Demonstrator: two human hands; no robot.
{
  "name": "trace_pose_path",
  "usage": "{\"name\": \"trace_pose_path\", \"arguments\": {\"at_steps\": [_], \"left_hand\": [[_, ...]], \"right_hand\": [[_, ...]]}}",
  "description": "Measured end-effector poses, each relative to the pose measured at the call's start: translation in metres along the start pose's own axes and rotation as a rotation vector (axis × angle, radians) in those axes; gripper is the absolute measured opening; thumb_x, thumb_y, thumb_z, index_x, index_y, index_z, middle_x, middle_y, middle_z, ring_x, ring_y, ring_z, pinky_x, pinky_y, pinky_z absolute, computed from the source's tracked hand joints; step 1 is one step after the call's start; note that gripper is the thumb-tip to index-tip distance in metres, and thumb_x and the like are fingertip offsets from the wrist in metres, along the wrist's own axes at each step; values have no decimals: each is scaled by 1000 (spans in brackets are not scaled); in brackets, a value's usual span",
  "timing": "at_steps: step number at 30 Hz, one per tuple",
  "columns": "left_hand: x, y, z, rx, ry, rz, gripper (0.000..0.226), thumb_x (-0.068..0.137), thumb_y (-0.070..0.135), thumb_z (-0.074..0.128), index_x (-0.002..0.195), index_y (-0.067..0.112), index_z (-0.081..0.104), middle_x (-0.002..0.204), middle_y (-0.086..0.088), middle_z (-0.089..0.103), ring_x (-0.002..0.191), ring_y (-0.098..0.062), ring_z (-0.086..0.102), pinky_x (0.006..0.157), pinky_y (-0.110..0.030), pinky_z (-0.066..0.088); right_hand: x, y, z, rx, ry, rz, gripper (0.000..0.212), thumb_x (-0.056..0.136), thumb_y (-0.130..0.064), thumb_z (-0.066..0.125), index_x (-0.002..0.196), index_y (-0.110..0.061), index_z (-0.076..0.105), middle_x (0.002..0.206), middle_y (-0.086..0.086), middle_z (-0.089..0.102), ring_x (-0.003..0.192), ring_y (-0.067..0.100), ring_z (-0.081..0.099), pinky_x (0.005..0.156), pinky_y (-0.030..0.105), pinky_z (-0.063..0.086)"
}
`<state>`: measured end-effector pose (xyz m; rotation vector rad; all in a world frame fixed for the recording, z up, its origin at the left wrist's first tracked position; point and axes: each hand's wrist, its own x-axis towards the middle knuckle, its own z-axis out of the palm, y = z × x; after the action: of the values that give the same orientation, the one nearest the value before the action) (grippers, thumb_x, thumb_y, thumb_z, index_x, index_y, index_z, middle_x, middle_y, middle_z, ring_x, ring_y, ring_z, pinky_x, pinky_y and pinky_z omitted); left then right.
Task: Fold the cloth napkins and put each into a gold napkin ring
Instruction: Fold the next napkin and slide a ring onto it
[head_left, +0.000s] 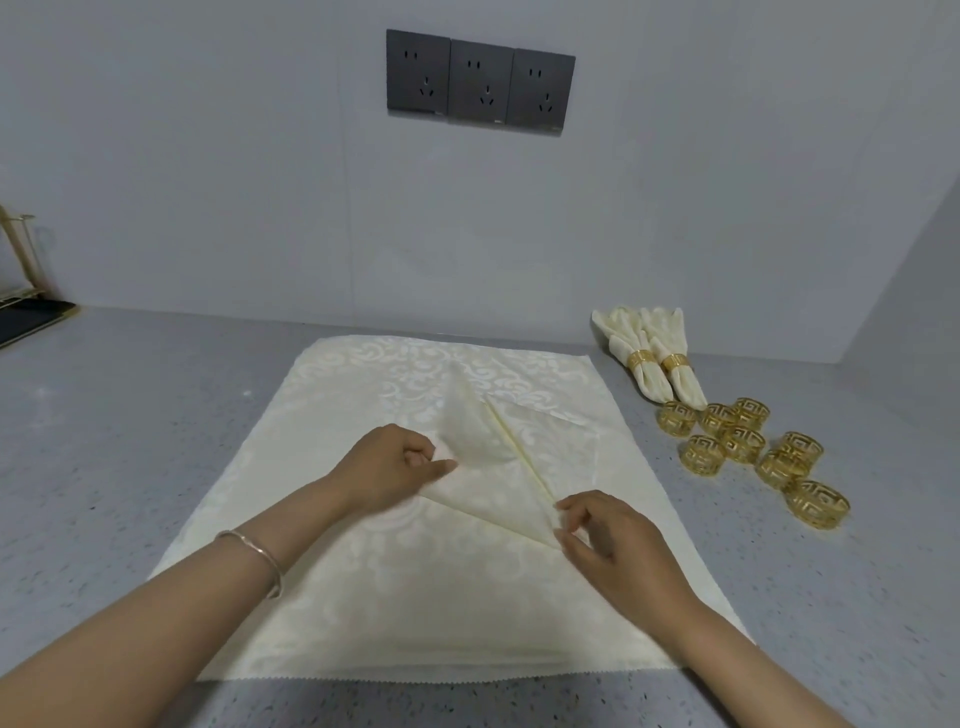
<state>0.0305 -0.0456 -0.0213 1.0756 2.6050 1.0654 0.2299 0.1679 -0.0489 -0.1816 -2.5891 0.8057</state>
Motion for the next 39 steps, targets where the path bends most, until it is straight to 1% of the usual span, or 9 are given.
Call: {"name": "trace_pose_path", "arguments": {"at_steps": [4, 7, 12, 16, 20, 26, 30, 34, 39], "left_hand": [[14, 1, 15, -18, 56, -120, 39, 82, 34, 72, 51, 25, 52, 42, 11, 42, 45, -6, 41, 57, -24, 35], [17, 1, 22, -45, 89, -157, 46, 83, 30, 71, 45, 29, 45, 41, 13, 39, 47, -6, 38, 56, -25, 31], [21, 5, 28, -32, 144, -188, 34, 86, 32, 68, 55, 27, 55, 52, 13, 47, 54, -5, 44, 55, -24, 32], [29, 13, 32, 29, 187, -181, 21, 89, 36, 63, 70, 25, 62, 63, 15, 49, 67, -9, 48, 61, -24, 34], [40, 15, 35, 103, 225, -178, 17, 91, 37, 58, 78, 26, 59, 75, 14, 54, 78, -11, 50, 84, -31, 36], [53, 23, 44, 107, 215, -110, 9, 91, 35, 57, 90, 28, 63, 97, 10, 59, 104, -18, 55, 80, -29, 34], [36, 28, 50, 75, 204, -122, 62, 93, 41, 55, 147, 23, 30, 158, -2, 15, 143, -23, 20, 112, -35, 26], [-1, 45, 59, 92, 17, -185, 81, 96, 56, 34, 152, 16, -8, 159, -4, -17, 148, -21, -9, 119, -34, 1], [-27, 55, 71, 201, -97, -155, 84, 96, 58, 28, 149, 10, -17, 156, -5, -26, 144, -20, -22, 117, -32, -9]], "right_hand": [[10, 2, 0, 120, 47, 67, 20, 87, -21, 65, 81, -33, 50, 104, -20, 62, 99, -4, 57, 82, 14, 44], [37, 14, -5, 192, 140, 109, 10, 91, -23, 60, 96, -30, 56, 119, -21, 57, 111, -6, 51, 87, 6, 35], [89, 44, -5, 217, 46, 233, 35, 96, -25, 52, 130, -21, 47, 134, -11, 43, 123, 2, 38, 98, 17, 28], [99, 51, -6, 230, 57, 267, 26, 95, -24, 54, 120, -25, 52, 113, -5, 59, 99, 12, 56, 80, 18, 41], [81, 44, -13, 252, 128, 261, 13, 92, -22, 57, 104, -28, 58, 84, 9, 60, 57, 9, 45, 57, 21, 40], [45, 22, -27, 429, 78, 227, 16, 87, -12, 67, 98, -22, 61, 81, 5, 62, 48, 11, 36, 48, 20, 35], [50, 23, -27, 398, 93, 272, 12, 88, -13, 65, 95, -21, 61, 84, 4, 63, 49, 14, 49, 52, 29, 44], [72, 28, -15, 350, 100, 380, 21, 87, -29, 66, 102, -18, 57, 85, -4, 58, 60, 10, 53, 57, 22, 43], [88, 22, 5, 395, 184, 373, 24, 87, -22, 66, 106, -19, 52, 76, -1, 53, 66, 10, 47, 57, 12, 38]]}}
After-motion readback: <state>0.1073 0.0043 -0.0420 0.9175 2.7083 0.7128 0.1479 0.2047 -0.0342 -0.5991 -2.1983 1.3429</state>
